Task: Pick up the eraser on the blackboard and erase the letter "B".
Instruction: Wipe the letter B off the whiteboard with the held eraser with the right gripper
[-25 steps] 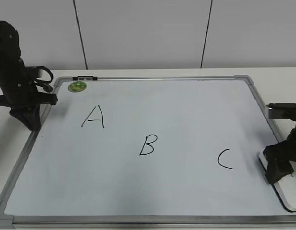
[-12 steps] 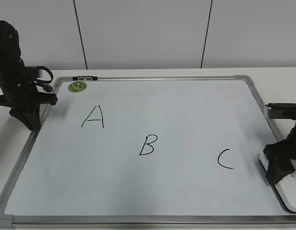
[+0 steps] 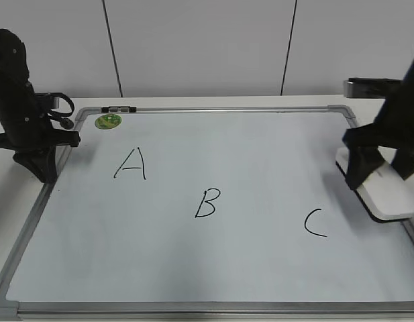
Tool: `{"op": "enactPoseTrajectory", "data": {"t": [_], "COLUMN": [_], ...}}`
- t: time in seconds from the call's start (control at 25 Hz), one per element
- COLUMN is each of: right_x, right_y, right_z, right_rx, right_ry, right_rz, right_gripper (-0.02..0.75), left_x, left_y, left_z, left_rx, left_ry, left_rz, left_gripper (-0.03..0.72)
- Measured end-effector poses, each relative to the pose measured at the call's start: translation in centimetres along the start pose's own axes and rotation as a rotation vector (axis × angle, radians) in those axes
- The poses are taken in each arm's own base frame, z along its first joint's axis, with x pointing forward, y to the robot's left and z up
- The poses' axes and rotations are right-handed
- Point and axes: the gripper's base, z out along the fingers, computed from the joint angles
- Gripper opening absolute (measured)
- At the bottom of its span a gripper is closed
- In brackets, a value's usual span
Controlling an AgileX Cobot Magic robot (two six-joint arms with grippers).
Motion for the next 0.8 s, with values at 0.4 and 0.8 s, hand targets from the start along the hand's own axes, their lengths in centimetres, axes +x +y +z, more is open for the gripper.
{"op": "enactPoseTrajectory", "data": {"t": [0.4,0.8], "right_x": [-6.8,-9.1], "right_y": [8.1,13.2], "right_z": [2.6,6.4], "right_rx": [0.070,0.072], "right_ry": [-0.041,-0.025], "right_rz": [-0.212,-0.325], "right_gripper": [0.522,0.522], "left_x": [0.0,0.0], "left_y": [0.0,0.0], "left_z": [0.0,0.0], "left_rx": [0.000,0.000], "left_ry": [0.000,0.000], "left_rz": [0.000,0.000], "left_gripper": [0.020,0.020]}}
